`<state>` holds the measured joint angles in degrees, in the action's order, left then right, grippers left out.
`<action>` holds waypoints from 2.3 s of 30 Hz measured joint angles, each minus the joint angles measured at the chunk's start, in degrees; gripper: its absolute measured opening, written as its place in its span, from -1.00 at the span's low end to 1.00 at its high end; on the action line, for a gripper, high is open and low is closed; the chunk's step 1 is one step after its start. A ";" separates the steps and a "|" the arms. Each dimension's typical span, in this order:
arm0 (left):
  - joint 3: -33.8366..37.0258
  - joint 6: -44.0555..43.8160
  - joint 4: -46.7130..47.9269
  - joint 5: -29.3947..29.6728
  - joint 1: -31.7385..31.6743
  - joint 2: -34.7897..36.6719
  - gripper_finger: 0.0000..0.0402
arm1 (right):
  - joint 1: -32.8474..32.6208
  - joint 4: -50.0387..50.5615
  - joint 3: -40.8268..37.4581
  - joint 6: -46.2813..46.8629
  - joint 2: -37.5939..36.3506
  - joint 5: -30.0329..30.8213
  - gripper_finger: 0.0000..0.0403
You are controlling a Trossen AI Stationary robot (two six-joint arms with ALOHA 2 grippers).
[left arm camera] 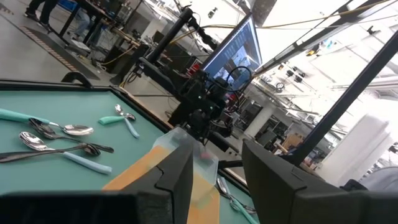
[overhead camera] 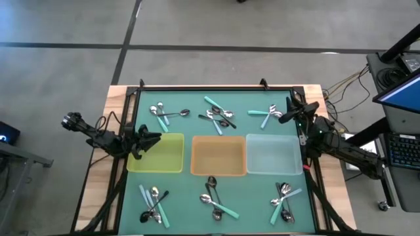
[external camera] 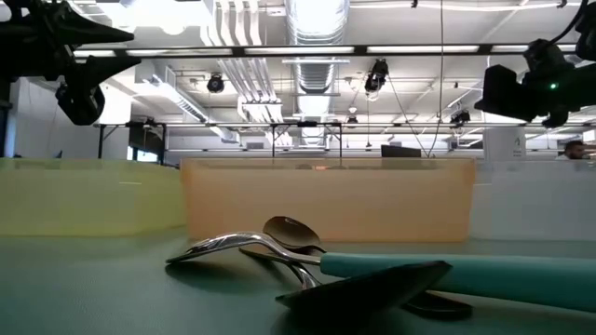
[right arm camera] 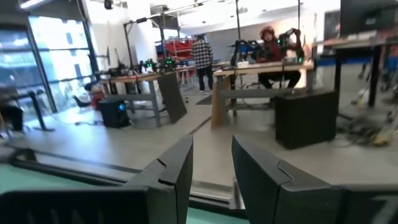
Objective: Sort silverware by color (type)
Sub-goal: Put the blue spoon into the white bin
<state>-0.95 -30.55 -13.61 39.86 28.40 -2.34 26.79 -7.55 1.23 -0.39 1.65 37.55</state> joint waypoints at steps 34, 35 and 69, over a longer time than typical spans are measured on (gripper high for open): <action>0.00 0.00 0.00 0.00 0.00 -0.01 -0.40 | 0.00 -0.90 0.00 2.50 0.02 -0.07 -0.49; -0.01 0.00 0.00 0.01 0.00 -0.01 -0.40 | 0.00 -1.35 0.00 7.20 0.01 -0.08 -0.49; 0.00 0.00 -0.01 0.00 0.00 0.01 -0.40 | 0.13 13.39 17.84 47.76 20.95 -7.65 -0.49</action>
<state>-0.95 -30.55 -13.62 39.86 28.40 -2.34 26.92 5.83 19.08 47.37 22.60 29.90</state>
